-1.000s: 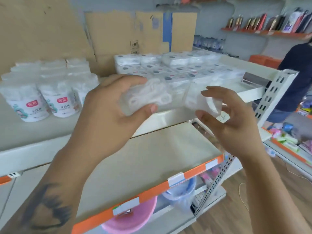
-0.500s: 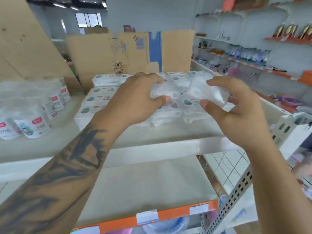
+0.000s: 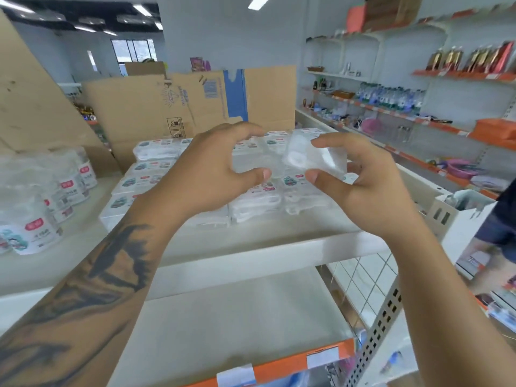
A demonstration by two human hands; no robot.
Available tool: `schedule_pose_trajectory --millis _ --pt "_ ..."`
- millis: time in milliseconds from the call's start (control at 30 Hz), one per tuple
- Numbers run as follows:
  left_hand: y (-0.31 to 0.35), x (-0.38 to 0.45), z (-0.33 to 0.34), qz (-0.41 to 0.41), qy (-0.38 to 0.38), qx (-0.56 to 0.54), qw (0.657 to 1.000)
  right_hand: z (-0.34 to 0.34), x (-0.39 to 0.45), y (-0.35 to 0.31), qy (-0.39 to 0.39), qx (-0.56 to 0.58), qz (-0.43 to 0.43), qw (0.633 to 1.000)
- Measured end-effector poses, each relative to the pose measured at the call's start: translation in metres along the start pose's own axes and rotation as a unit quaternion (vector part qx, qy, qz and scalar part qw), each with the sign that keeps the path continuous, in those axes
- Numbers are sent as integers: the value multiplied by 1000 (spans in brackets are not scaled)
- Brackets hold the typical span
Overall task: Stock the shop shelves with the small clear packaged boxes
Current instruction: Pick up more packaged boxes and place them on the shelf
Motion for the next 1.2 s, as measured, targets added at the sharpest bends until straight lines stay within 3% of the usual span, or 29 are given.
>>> schedule_pose_trajectory --millis 200,367,467,600,733,1000,1200 --pt "16 -22 -29 94 62 -60 992 23 1 -30 -96 134 -15 986" --pt "-6 -46 -47 34 89 -90 991 47 1 -52 -107 171 -3 980" --pt "-15 -61 -54 -10 109 -206 972 65 -1 -63 -116 214 11 970" --pt "-31 -77 -65 -67 149 -281 945 91 -2 -74 -184 319 43 929" --pt "-36 -87 -71 -101 174 -344 917 107 -1 -80 -181 365 64 911" --pt "-29 -91 -66 -121 122 -356 918 120 -3 -92 -150 513 170 828" --pt "-22 -94 -78 -64 139 -309 939 105 12 -95 -187 441 141 866"
Point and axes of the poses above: each hand's wrist, its own x-axis towards the middle knuckle, its own z-axis out of the palm, y = z × x, the point moved 6 cm from there along x, towards the middle knuckle, and after that the axes turned 9 degrees about z, right-handed, at the moved point
